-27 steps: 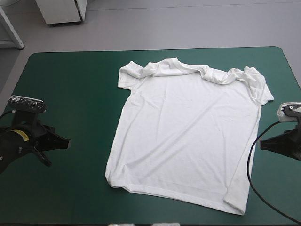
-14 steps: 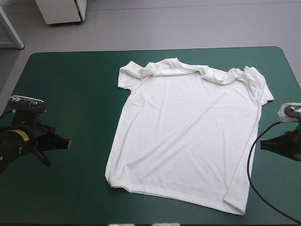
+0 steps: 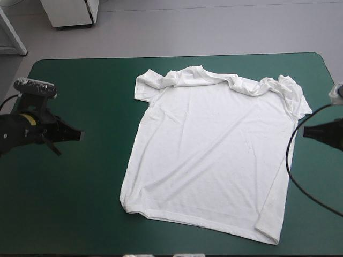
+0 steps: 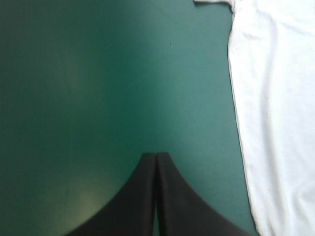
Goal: Fold the cloth
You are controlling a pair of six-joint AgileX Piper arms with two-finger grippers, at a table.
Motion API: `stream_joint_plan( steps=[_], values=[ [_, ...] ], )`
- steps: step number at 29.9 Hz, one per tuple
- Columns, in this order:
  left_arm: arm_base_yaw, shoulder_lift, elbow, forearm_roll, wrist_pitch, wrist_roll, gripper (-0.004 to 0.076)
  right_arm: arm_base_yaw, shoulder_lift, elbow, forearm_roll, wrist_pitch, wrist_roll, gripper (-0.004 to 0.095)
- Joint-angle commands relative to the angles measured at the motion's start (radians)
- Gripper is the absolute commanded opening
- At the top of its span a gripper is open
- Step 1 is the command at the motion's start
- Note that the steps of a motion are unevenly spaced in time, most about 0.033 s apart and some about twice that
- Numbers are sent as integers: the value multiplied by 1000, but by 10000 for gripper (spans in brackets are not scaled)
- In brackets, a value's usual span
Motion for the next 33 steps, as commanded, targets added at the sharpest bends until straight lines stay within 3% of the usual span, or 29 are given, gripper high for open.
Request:
stream_joint_plan(
  steps=[1, 11, 13, 18, 20, 26, 33],
  values=[
    [-12, 95, -162, -16, -45, 19, -9, -1, 81, -118, -31, -9, 38, -17],
    [-194, 436, -434, -6, -6, 50, 22, -1, 247, -142, -39, -9, 46, -17],
    [-216, 498, -475, -6, -7, 50, 94, -1, 260, -142, -43, -9, 43, -17],
    [-234, 643, -611, -18, 46, -4, 366, -6, 273, -142, -103, -9, 43, -17],
    [-232, 703, -658, -25, 52, -11, 421, -29, 274, -142, -101, -9, 43, -17],
    [-232, 842, -740, -24, 52, -15, 423, -109, 276, -142, -7, -18, 39, -16],
    [-232, 949, -740, -18, 52, -27, 419, -120, 276, -142, 10, -36, 28, -17]
  ],
)
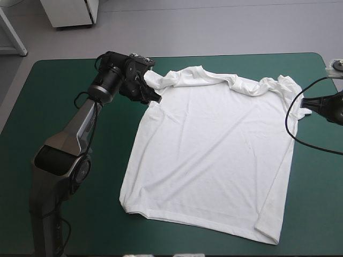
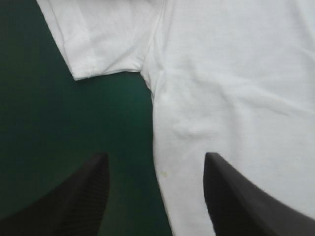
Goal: Fold the cloth
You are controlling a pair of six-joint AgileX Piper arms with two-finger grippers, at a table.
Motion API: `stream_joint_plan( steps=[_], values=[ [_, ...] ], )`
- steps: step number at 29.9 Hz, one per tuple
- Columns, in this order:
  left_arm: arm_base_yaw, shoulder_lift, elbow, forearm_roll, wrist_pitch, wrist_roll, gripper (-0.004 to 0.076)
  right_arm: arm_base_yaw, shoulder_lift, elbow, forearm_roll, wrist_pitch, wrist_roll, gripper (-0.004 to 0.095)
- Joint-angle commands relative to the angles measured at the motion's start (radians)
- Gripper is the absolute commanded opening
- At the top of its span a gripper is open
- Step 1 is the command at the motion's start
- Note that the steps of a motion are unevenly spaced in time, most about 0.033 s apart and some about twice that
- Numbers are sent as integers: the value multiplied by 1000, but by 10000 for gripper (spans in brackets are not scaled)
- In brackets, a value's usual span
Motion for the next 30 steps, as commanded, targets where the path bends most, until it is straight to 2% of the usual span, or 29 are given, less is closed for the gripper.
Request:
stream_joint_plan(
  steps=[1, 20, 22, 26, 30],
  values=[
    [-4, -17, -33, 2, 37, -15, 419, -10, -17, -31, -6, -40, -12, -17],
    [-3, 149, -33, -34, 23, -24, 403, -10, -15, -31, 13, -53, -22, -17],
    [-3, 156, -33, -64, 33, -21, 315, -10, -15, -31, 13, -49, -22, -17],
    [-3, 156, -33, -68, 32, -14, -8, -10, -15, -31, 13, -35, -22, -17],
    [-3, 156, -33, -60, 36, -13, -9, -10, -15, -31, 8, -25, -29, -17]
  ],
)
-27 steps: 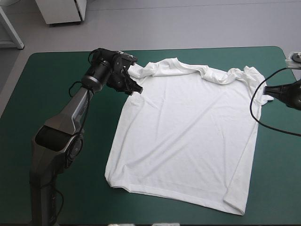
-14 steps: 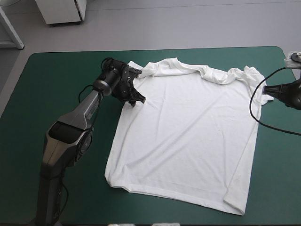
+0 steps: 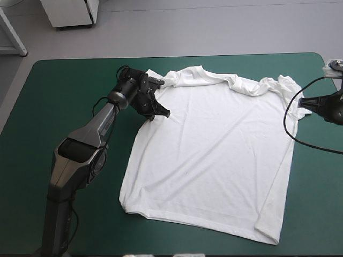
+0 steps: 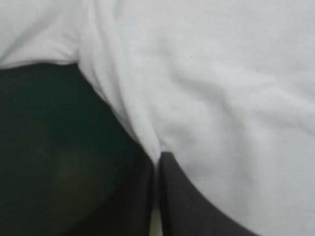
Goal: Fold the cloth
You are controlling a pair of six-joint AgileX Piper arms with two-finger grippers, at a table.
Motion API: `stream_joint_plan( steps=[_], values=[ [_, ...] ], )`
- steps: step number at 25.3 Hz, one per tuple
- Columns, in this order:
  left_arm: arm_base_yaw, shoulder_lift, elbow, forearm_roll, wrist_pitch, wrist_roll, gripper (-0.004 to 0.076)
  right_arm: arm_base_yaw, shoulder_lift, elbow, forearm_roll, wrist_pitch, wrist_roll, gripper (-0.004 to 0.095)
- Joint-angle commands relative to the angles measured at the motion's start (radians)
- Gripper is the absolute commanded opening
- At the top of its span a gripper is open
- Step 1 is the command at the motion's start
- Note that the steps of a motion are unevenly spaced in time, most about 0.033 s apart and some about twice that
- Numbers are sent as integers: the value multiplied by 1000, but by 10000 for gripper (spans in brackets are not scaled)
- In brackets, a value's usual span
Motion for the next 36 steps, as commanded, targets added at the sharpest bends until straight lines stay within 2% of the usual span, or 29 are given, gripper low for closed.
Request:
stream_joint_plan(
  steps=[1, 3, 5, 8, 10, 11, 15, 17, 22, 28, 36],
  values=[
    [-1, -43, -21, 20, 50, -9, -9, -10, -23, -31, -25, -24, -13, -17],
    [-1, -43, -21, 18, 48, -9, -9, -10, -14, -23, -45, -44, -13, -14],
    [-1, -43, -21, 15, 46, -9, -9, -10, 35, -17, -41, -29, -24, 47],
    [-1, -43, -21, 8, 46, -9, -9, -10, 173, -19, 40, -4, -68, 306],
    [-1, -43, -21, 7, 46, -9, -9, -10, 263, -19, 27, -7, -79, 521],
    [-1, -43, -21, 7, 43, -9, -9, -10, 286, -19, 6, -13, -77, 554],
    [-1, -43, -21, 4, 41, -9, -9, -17, 372, -19, 5, -117, -77, 486],
    [-1, -43, -21, 4, 41, -9, -9, -38, 417, -19, 5, -113, -77, 486],
    [-1, -43, -21, 5, 38, -9, -9, -97, 505, -19, 118, -150, -119, 486],
    [-1, -43, -21, 9, 38, -9, -9, -100, 575, -28, 126, -186, -118, 485],
    [-1, -43, -21, 9, 23, -9, -9, -100, 635, -98, 162, -193, -121, 405]
  ],
)
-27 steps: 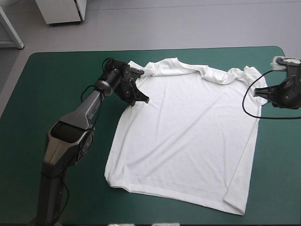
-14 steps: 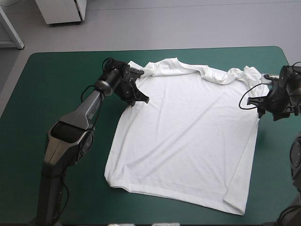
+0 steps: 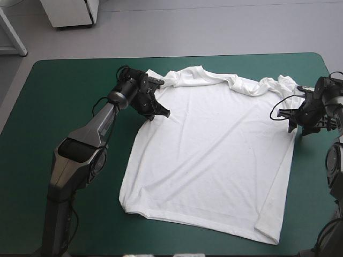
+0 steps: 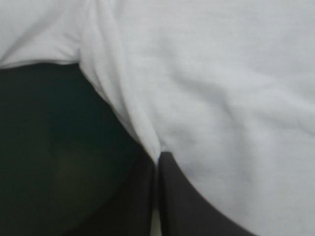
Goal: Fold the cloth
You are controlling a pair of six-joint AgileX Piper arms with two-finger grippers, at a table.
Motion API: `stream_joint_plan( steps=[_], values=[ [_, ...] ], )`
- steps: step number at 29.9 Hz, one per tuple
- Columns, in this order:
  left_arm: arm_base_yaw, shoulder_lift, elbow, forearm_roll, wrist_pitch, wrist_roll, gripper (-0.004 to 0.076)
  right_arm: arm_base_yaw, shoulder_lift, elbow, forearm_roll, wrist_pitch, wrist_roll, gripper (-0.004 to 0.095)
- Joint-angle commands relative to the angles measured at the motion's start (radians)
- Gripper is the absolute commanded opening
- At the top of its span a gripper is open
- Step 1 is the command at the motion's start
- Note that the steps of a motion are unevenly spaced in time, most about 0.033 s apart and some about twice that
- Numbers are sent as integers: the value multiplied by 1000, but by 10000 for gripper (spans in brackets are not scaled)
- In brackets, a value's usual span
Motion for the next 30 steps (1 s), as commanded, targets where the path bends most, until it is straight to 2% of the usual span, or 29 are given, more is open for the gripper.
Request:
stream_joint_plan(
  steps=[1, 9, 11, 13, 19, 30],
  values=[
    [-1, -43, -21, 10, 21, -6, -9, -6, -27, -50, 11, -10, -11, 398],
    [-1, -43, -21, 10, 13, -6, -9, 32, 47, -50, 23, 58, -8, 298],
    [-1, -43, -21, 10, 13, -6, -9, 40, 54, -51, 46, 79, -10, 174],
    [-1, -43, -21, 10, 13, -6, -9, 49, 54, -51, 51, 88, -26, -16],
    [-1, -43, -52, 10, 16, -16, -9, 63, 28, -77, 41, 147, -26, -17],
    [-1, -67, -362, 13, 51, -23, -9, 61, -184, -210, 41, 159, -26, -17]
  ],
)
